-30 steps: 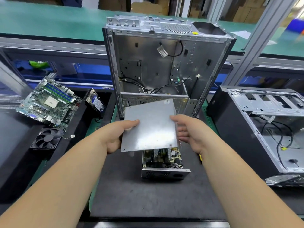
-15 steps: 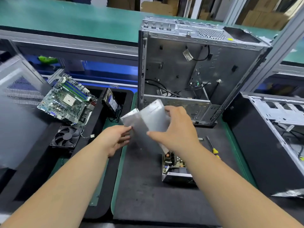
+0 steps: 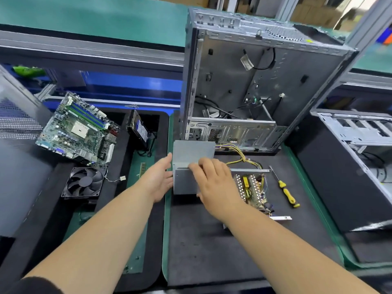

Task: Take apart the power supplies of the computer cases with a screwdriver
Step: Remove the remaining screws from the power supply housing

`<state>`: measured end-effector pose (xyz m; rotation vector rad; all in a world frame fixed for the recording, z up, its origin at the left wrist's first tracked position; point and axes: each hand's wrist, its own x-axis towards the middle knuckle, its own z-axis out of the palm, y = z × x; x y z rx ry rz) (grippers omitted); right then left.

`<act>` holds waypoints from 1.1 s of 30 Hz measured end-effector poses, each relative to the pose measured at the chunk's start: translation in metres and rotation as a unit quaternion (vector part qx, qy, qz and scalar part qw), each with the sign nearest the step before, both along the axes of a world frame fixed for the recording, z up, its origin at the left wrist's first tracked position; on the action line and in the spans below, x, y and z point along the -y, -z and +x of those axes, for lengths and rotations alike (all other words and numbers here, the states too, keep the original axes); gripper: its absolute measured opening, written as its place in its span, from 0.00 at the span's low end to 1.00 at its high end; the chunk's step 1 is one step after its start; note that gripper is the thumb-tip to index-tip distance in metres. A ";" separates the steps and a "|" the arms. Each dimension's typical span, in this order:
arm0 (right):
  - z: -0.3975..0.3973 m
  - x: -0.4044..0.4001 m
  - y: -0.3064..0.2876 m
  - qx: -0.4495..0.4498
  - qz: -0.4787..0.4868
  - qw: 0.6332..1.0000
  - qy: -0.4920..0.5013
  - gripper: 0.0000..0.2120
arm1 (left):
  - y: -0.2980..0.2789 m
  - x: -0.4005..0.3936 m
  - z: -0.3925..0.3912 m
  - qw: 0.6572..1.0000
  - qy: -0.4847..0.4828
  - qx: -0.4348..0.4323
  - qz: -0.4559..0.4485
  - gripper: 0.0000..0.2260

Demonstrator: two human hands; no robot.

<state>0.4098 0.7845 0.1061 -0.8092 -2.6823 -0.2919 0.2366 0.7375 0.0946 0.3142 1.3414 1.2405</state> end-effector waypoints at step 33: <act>0.169 -0.110 0.002 -0.089 -0.278 0.869 0.399 0.10 | -0.014 0.001 0.096 0.880 0.103 -0.436 0.158 0.11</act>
